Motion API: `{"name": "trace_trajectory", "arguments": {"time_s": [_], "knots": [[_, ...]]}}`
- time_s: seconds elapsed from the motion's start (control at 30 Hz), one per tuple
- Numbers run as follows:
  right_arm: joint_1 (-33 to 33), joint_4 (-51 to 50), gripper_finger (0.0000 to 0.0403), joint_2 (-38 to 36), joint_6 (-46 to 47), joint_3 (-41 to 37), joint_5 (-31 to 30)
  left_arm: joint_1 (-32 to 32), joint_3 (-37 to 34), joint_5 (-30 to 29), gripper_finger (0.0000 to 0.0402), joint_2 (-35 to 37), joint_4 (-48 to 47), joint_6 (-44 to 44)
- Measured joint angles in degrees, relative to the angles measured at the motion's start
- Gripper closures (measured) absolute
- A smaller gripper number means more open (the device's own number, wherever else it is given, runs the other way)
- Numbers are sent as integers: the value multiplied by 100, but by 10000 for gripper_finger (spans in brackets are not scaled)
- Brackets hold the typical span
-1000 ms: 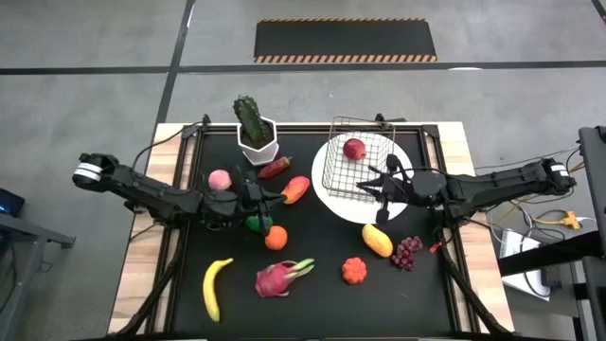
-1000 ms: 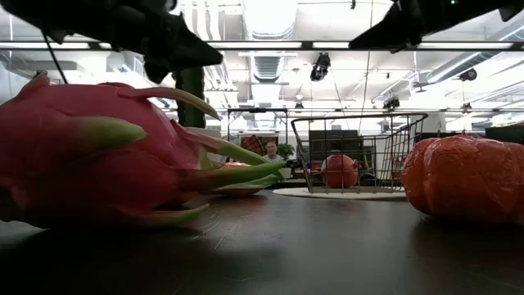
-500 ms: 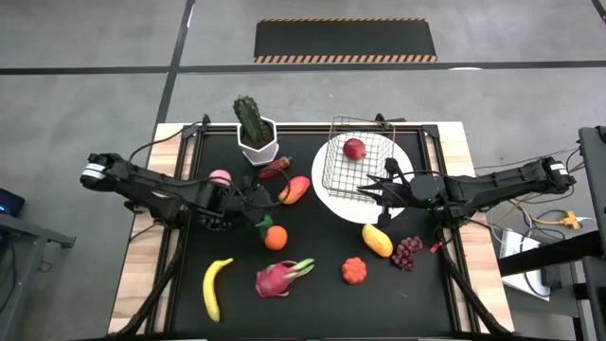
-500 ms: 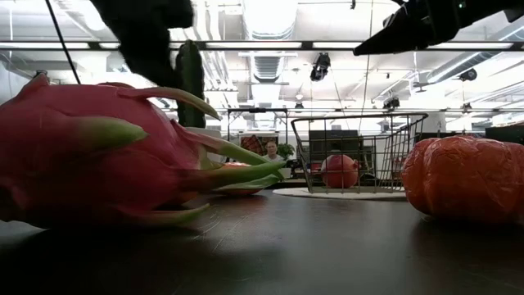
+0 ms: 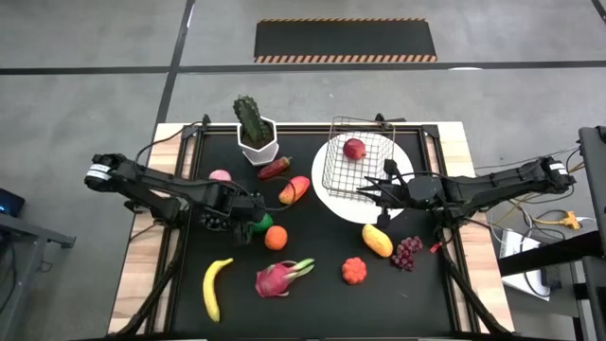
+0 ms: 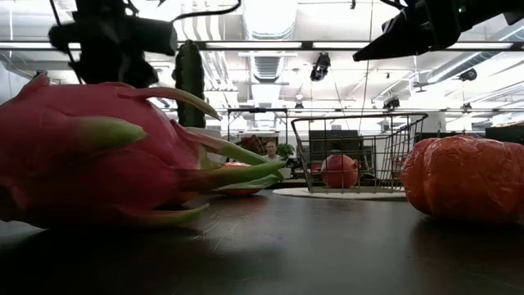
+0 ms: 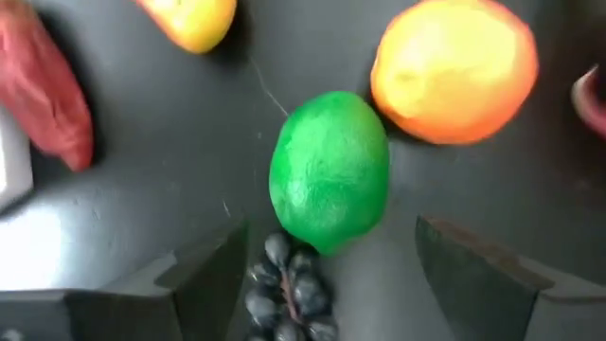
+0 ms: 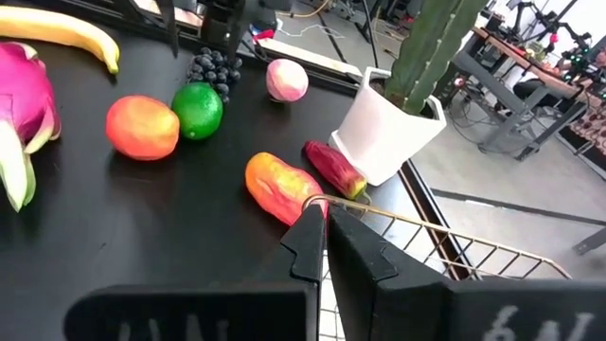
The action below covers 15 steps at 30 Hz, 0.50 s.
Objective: Build produce basket
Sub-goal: Put the lime into the wire basket
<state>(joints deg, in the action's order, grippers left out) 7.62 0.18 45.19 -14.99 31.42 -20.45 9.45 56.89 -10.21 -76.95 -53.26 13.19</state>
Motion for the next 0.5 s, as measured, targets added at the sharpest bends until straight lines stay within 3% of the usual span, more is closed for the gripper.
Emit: {"name": "trace_trajectory", "arguments": {"time_s": [0.17,0.5], "knots": [[0,2,394,-7,12,-9,0,-13,-210,-83,114,-385,693,-441],[0,3,394,-7,98,-17,-2,-87,-278,-67,116,-1016,741,-518]]}}
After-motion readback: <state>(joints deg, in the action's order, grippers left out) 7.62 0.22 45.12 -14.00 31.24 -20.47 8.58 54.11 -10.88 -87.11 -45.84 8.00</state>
